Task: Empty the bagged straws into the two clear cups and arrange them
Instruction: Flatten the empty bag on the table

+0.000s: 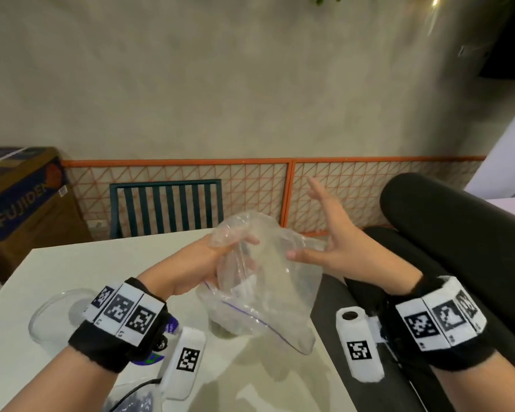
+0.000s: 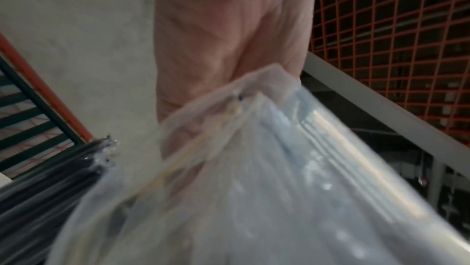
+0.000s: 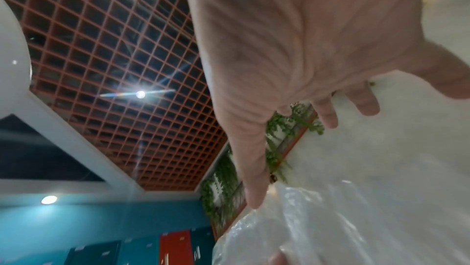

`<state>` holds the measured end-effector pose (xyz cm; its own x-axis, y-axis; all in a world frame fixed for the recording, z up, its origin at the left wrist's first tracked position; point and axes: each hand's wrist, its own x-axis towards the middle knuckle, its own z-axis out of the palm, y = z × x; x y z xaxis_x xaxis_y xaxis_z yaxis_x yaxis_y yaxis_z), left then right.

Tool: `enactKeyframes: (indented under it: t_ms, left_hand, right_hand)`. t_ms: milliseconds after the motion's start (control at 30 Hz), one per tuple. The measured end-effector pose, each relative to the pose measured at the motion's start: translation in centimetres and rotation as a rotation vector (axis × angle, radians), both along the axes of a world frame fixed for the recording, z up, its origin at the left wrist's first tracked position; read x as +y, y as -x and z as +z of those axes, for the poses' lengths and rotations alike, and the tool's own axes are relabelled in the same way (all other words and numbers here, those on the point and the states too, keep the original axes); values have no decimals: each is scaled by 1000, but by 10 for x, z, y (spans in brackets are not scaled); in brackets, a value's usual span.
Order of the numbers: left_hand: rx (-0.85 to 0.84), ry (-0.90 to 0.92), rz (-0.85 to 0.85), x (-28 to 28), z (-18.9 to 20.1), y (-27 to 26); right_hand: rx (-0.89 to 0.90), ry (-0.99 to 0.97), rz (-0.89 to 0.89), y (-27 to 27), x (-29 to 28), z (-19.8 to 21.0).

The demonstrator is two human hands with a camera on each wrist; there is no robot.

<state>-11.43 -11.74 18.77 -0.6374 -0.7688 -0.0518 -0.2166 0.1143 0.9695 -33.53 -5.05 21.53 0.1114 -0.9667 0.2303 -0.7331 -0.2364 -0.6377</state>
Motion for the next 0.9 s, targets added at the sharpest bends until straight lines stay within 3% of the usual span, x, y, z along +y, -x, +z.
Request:
enactKeyframes:
  t_ms: [133, 267, 367, 500, 600, 767, 900]
  left_hand:
    - [-121, -60, -99, 13, -13, 13]
    - [-117, -27, -84, 16, -34, 14]
    - [-155, -57, -134, 24, -75, 4]
    - [-178, 5, 60, 36, -141, -14]
    - [-165, -36, 219, 44, -165, -29]
    - [-148, -42, 98, 49, -131, -20]
    - [39, -112, 118, 37, -97, 12]
  right_hand:
    - [185, -131, 49, -18, -12, -18]
    - [196, -101, -2, -28, -26, -45]
    - [221, -13, -68, -24, -36, -56]
    - [210, -47, -191, -4, -49, -64]
    - [206, -109, -285, 6, -50, -67]
    - [248, -117, -279, -4, -45, -66]
    - [270, -46, 12, -22, -34, -54]
